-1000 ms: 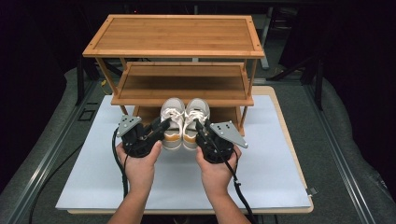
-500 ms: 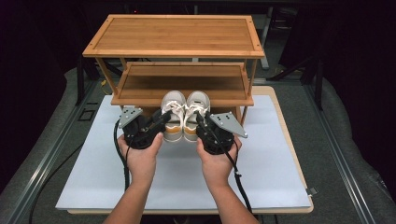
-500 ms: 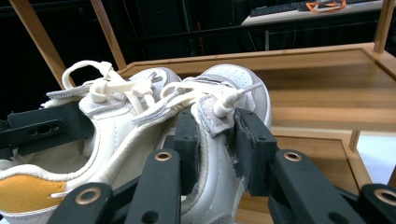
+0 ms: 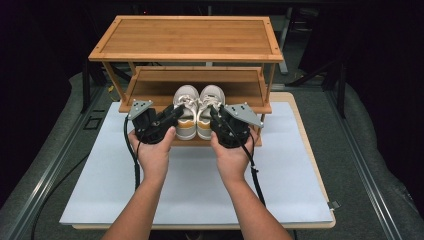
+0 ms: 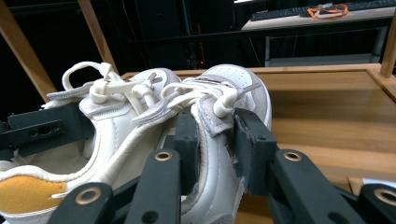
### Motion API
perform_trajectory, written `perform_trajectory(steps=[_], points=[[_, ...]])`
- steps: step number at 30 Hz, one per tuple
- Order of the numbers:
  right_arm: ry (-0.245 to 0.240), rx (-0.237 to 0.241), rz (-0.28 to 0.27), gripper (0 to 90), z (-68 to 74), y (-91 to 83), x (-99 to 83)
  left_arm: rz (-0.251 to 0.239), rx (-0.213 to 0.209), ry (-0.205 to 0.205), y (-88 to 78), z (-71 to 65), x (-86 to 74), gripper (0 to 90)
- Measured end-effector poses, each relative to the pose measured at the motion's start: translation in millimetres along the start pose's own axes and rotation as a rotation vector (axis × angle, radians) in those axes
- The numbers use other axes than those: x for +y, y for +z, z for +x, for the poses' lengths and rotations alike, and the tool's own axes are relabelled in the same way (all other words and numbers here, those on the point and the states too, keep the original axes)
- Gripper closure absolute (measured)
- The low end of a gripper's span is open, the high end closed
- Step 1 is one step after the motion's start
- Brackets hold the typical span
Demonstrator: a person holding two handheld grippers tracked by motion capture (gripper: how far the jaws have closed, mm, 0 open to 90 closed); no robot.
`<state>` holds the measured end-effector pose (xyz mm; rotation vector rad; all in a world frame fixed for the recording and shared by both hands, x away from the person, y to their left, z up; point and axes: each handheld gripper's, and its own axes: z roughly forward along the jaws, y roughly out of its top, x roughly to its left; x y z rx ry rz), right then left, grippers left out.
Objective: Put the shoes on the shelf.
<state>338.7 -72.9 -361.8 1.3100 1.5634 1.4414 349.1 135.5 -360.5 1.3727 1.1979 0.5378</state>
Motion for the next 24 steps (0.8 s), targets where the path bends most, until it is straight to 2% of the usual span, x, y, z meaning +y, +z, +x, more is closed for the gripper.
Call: perform_trajectory(steps=[8,15,24], points=[[0.007,-0.003,0.003,71.7,-9.5,24.5,10.5,-0.007,-0.008,-0.03,25.6,11.1,10.9,67.2],[0.006,0.018,0.022,71.7,-17.7,46.4,18.8,0.004,-0.007,-0.039,40.9,19.7,19.9,67.0],[0.006,-0.003,0.051,71.6,-22.0,61.1,22.6,0.02,-0.006,-0.07,57.6,26.2,20.3,66.9]])
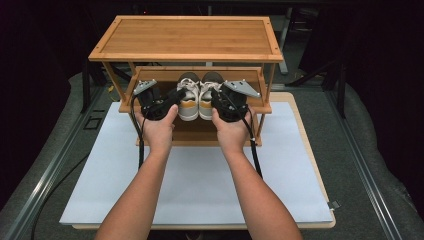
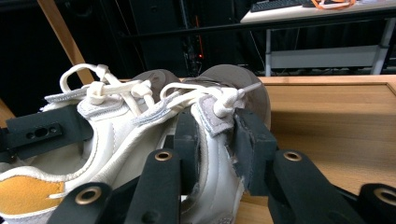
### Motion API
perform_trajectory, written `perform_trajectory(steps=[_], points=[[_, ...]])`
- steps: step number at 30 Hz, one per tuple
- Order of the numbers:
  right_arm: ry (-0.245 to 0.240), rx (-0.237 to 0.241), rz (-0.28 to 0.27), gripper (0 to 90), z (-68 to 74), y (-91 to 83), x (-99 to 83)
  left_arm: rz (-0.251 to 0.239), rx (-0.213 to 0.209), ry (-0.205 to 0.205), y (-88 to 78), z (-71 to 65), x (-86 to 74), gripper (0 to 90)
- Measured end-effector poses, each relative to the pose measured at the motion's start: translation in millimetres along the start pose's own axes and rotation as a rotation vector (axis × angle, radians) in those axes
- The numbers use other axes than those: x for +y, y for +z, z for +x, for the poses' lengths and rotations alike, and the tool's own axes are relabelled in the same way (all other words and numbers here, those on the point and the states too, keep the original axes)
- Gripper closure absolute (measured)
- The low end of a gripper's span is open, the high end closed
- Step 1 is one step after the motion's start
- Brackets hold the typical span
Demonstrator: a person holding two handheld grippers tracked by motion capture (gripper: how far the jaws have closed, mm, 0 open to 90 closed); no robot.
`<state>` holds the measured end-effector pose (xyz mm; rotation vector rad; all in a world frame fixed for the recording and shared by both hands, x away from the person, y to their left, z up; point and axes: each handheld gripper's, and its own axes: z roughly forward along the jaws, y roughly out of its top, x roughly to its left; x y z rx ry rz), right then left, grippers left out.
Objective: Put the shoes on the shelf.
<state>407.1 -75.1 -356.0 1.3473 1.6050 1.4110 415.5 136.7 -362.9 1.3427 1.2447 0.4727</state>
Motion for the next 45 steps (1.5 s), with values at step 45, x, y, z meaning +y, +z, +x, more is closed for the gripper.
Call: perform_trajectory(steps=[45], points=[[0.039,-0.028,0.123,58.9,-18.3,33.9,16.5,0.164,0.003,-0.052,27.2,15.2,27.3,48.2]])
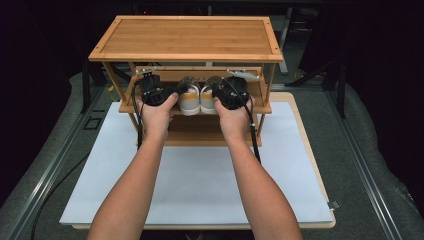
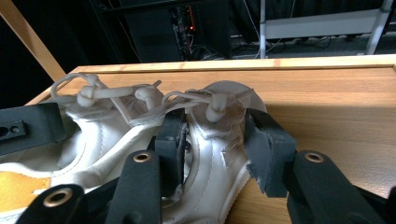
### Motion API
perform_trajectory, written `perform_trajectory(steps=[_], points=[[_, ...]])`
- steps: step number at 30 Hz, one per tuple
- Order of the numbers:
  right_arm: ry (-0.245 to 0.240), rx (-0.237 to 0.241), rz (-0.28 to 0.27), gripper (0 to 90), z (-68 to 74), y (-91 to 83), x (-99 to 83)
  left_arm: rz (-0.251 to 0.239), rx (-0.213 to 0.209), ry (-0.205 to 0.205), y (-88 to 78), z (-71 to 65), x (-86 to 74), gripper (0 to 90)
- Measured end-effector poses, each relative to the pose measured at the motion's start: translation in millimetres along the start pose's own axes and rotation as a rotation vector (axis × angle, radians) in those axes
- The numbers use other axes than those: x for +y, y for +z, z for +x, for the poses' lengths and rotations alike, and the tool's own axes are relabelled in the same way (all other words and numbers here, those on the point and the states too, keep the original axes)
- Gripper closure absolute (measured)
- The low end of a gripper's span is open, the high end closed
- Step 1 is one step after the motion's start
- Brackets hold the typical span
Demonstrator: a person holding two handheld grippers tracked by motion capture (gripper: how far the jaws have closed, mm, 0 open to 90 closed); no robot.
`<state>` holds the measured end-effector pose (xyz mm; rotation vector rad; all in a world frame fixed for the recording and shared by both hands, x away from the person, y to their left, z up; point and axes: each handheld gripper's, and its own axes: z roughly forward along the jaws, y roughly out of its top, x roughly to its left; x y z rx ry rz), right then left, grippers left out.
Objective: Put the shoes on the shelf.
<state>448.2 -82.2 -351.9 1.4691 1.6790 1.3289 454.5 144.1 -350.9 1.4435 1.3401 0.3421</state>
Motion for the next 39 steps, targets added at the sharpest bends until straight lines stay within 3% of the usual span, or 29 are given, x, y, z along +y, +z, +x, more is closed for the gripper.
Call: perform_trajectory(steps=[8,15,19,22,28,31,32,35,37,39], points=[[-0.016,-0.007,-0.008,58.1,1.1,-9.6,2.8,-0.028,-0.031,0.007,-11.8,-4.6,0.1,50.8],[-0.009,0.031,-0.039,58.6,2.0,-29.2,0.1,-0.053,-0.04,0.033,-28.3,-11.7,-4.9,53.5],[-0.019,0.038,-0.062,63.3,0.0,-41.1,-4.9,-0.072,-0.023,0.045,-37.6,-6.7,-11.9,59.5],[-0.027,0.009,-0.072,72.5,-6.4,-48.0,-9.7,-0.1,-0.014,0.025,-43.5,0.9,-17.0,68.5],[0.0,-0.013,-0.023,82.1,-16.9,-36.3,-20.6,-0.072,0.018,0.014,-33.0,8.9,-24.3,83.2],[0.008,-0.005,-0.005,84.4,-17.2,-28.4,-24.0,-0.055,0.003,0.022,-23.7,8.6,-26.5,87.5],[0.009,0.021,0.005,85.5,-17.3,-26.1,-25.0,-0.057,0.004,0.028,-21.7,6.8,-26.9,89.2],[0.012,0.061,0.012,90.0,-15.4,-19.0,-28.8,-0.069,0.0,0.035,-19.0,6.2,-26.6,89.7],[-0.003,0.009,-0.016,90.0,-12.4,-15.9,-29.9,-0.07,-0.009,0.036,-16.9,7.6,-25.7,89.8],[0.012,0.022,-0.018,90.0,-14.3,-13.3,-29.4,-0.07,-0.009,0.034,-14.3,8.0,-25.0,89.9]])
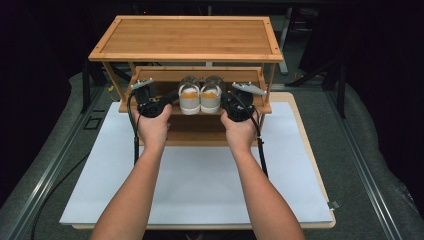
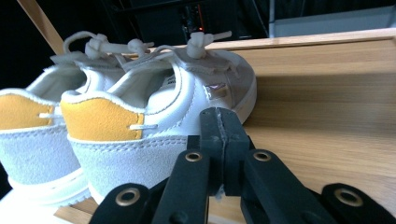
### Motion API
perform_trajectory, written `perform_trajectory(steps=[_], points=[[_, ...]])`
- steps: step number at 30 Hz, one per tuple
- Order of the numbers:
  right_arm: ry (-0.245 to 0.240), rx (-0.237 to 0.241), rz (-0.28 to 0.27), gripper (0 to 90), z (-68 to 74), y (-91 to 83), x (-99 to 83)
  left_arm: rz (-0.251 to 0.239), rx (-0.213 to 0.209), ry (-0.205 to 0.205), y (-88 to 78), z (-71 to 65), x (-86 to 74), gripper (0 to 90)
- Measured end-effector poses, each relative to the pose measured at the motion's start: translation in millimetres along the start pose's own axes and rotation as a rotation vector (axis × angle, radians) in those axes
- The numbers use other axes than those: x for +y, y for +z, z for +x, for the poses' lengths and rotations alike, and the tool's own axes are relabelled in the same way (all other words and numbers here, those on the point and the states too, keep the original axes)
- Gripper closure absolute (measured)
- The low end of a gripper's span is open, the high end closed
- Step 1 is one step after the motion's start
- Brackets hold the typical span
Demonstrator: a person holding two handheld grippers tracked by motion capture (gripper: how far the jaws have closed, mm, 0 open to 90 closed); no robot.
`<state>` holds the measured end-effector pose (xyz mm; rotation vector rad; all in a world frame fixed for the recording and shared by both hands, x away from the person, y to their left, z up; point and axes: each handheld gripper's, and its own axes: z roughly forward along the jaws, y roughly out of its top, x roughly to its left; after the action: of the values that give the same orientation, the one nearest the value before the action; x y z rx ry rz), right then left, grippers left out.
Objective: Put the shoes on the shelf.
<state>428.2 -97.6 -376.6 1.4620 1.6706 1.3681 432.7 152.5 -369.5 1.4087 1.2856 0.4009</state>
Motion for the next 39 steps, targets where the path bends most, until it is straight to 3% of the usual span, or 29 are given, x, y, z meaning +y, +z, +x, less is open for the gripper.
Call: perform_trajectory(steps=[2,3,8,9,10,12,14,16,18,19,20,24,27,30,31,32,33,34,35,37,38,39], points=[[0.022,0.055,0.014,90.0,-4.1,3.0,1.6,-0.004,0.012,0.012,4.1,-0.1,0.9,89.9],[0.024,0.028,0.01,90.0,-3.5,4.9,2.4,-0.007,0.013,0.013,5.4,-0.4,1.4,89.9],[0.01,0.057,0.027,90.0,-4.9,14.0,7.6,-0.013,0.022,0.005,16.2,4.3,7.3,90.0],[0.01,0.004,0.011,90.0,-2.7,17.5,8.1,-0.016,0.021,0.001,18.2,5.4,8.5,90.0],[0.009,-0.003,0.017,90.0,-2.5,19.7,9.5,-0.015,0.02,0.002,20.0,6.8,9.4,90.0],[0.016,-0.007,0.023,90.0,-2.6,23.6,11.9,-0.016,0.012,-0.006,22.9,9.4,10.9,90.0],[0.016,0.029,0.052,90.0,-3.9,26.8,15.8,-0.014,0.006,-0.03,26.7,12.7,12.9,90.0],[0.014,-0.003,0.056,90.0,-3.0,31.0,17.5,-0.012,0.007,-0.036,29.6,13.8,14.1,89.9],[0.017,0.0,0.048,90.0,-4.1,35.1,19.1,0.0,0.012,-0.032,32.6,14.7,16.6,89.9],[0.014,0.027,0.081,90.0,-5.4,35.3,20.5,0.003,0.015,-0.026,33.4,14.9,17.6,89.9],[0.015,-0.012,0.07,90.0,-4.1,37.8,20.3,0.009,0.011,-0.03,33.8,16.3,18.4,89.9],[0.023,-0.014,0.072,90.0,-4.8,41.5,22.5,0.024,0.002,-0.03,34.8,20.1,19.9,89.8],[0.036,-0.007,0.077,90.0,-3.2,43.1,23.8,0.02,0.026,-0.037,38.4,19.1,22.8,89.9],[0.04,-0.011,0.067,90.0,-3.0,43.9,24.2,0.02,0.013,-0.044,33.4,23.2,22.5,89.7],[0.03,-0.006,0.067,87.7,-4.6,42.7,24.0,0.003,-0.005,-0.088,29.1,26.4,20.6,89.5],[0.035,-0.033,0.054,87.6,-5.2,39.9,24.0,-0.009,-0.021,-0.127,25.6,29.0,19.0,89.5],[0.042,-0.02,0.033,88.1,-6.9,34.7,23.8,-0.01,-0.028,-0.13,21.5,30.4,18.0,89.5],[0.036,-0.067,-0.004,88.9,-6.7,30.8,22.4,-0.018,-0.027,-0.131,17.2,30.5,16.2,89.5],[0.03,-0.01,-0.002,89.8,-9.1,24.1,20.8,-0.024,-0.027,-0.13,12.8,31.1,13.7,89.5],[0.02,-0.082,-0.033,90.0,-7.1,14.5,14.0,-0.022,-0.033,-0.135,5.4,33.2,7.5,89.5],[0.027,-0.016,-0.026,90.0,-8.5,8.1,10.6,-0.025,-0.034,-0.141,1.7,33.3,3.5,89.4],[0.023,-0.004,-0.027,90.0,-6.8,3.0,6.8,-0.035,-0.041,-0.144,-2.5,33.7,-0.7,89.4]])
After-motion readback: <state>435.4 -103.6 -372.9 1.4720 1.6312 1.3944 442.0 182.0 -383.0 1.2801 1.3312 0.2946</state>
